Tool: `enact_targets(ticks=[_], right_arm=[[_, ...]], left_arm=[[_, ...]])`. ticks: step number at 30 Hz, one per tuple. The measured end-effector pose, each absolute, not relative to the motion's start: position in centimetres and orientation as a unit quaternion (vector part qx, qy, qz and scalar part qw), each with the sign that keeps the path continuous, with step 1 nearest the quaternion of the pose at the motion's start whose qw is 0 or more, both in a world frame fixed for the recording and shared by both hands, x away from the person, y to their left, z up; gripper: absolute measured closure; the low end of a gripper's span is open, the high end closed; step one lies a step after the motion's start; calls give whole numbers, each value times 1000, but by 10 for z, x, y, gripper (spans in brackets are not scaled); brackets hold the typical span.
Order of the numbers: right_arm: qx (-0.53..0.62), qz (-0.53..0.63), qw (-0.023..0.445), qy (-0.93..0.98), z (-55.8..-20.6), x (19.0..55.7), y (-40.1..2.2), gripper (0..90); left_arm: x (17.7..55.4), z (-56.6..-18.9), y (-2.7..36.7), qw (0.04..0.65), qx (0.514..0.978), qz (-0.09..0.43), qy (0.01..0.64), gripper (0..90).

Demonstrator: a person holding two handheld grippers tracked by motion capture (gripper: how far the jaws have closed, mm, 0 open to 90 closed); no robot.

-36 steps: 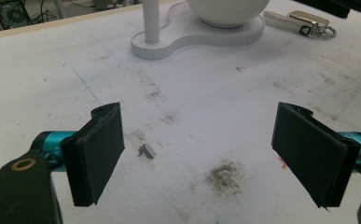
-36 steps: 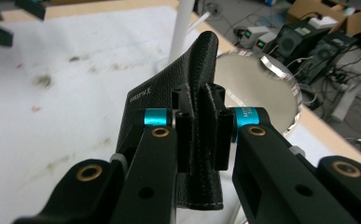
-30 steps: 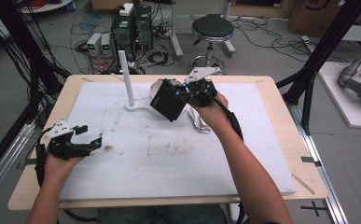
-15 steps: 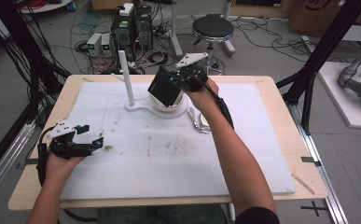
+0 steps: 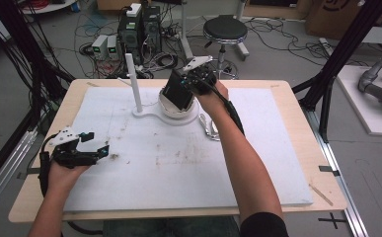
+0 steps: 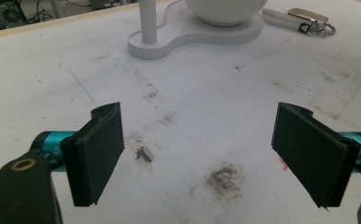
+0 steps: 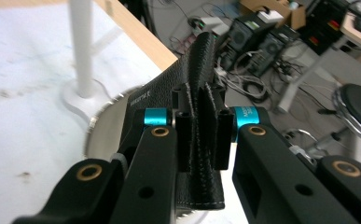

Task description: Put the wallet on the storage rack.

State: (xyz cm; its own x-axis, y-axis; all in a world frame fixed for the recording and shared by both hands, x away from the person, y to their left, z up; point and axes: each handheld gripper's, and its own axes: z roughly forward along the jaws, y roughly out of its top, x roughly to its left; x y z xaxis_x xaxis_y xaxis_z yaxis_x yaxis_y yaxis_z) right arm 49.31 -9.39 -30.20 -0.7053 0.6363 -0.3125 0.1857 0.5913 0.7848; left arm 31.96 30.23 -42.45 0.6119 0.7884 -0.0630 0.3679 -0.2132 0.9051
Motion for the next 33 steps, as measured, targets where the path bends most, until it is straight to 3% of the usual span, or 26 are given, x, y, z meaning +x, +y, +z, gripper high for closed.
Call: enact_targets(ticks=[6,13,16,18,19,26,33], right_arm=[[241,371,322,837,-306,496,-93,841],[245,356,307,848,-319,496,-83,830],[260,348,283,855,-329,500,-79,776],[268,353,267,856,-331,500,-79,676],[273,354,263,855,-330,500,-79,617],[289,356,255,851,-316,485,-95,427],[299,362,259,844,-312,467,-116,368]], left_arm=[[320,-425,303,493,749,214,387,169],[319,-424,303,493,750,214,385,169],[319,-424,303,492,751,214,384,169],[319,-425,303,493,751,213,384,169],[320,-425,304,492,751,213,385,169],[321,-425,302,493,752,212,383,169],[322,-424,300,495,752,212,381,169]])
